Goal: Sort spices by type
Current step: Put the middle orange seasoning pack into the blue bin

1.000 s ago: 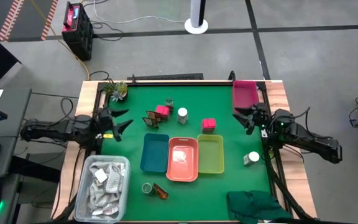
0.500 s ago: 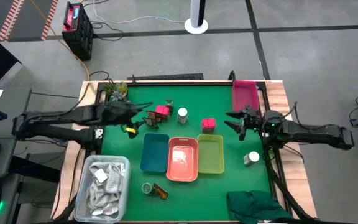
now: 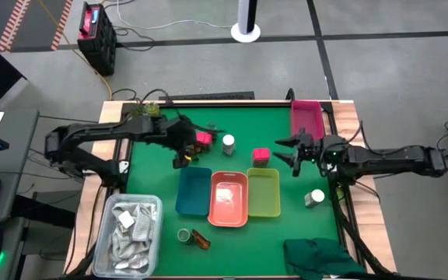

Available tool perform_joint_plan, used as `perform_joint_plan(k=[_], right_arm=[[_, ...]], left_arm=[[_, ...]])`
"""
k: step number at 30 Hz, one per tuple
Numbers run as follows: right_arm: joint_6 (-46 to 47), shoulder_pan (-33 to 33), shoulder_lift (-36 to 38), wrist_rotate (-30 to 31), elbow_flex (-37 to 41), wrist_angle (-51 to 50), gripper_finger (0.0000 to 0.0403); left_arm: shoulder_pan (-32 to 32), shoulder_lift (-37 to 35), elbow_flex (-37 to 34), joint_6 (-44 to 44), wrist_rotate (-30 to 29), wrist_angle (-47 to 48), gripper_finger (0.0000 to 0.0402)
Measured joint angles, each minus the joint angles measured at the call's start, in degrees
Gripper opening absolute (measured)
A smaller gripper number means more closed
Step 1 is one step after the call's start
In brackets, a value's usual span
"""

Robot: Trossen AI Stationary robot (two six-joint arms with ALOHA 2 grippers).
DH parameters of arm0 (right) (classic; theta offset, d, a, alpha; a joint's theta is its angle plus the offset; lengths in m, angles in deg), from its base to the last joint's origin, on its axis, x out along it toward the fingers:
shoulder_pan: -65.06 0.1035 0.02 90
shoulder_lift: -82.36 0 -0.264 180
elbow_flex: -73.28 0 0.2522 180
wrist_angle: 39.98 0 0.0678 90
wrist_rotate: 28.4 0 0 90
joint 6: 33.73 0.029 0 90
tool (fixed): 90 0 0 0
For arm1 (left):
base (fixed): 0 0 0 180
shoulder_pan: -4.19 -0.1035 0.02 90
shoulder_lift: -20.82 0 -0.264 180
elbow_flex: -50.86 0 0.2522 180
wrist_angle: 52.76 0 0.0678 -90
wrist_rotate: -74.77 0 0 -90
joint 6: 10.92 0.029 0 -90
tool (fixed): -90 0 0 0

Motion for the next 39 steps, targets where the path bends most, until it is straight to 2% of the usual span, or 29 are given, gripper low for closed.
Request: perform_joint_plan(k=[9,12,17,23,29,36,39], right_arm=[[-2.2,4.3,-0.8,0.0,0.0,-0.1,0.0260],[-2.9,4.3,-0.8,0.0,0.0,-0.1,0.0260],[-3.0,4.2,-0.8,0.5,0.0,-0.1,0.0260],[-3.0,4.2,-0.8,0.7,0.0,-0.1,0.0260],[-2.9,4.2,-0.8,1.0,0.0,0.9,0.0260],[-2.5,4.2,-0.8,1.0,0.0,1.0,0.0260],[-2.3,4.2,-0.8,1.0,0.0,1.0,0.0260]], left_arm=[[0.1,1.8,1.9,3.8,0.1,3.7,0.0267],[-0.2,1.8,1.8,5.7,1.9,3.7,0.0267],[-1.0,1.7,-0.9,7.5,3.7,2.3,0.0267],[-1.4,2.2,-4.2,7.8,0.2,0.6,0.0243],[-1.4,2.2,-4.3,7.7,-0.4,-1.4,0.0178],[-1.4,2.0,-4.3,7.0,-2.5,-0.8,0.0020],[-1.4,1.7,-2.8,6.8,-2.6,0.8,0.0006]])
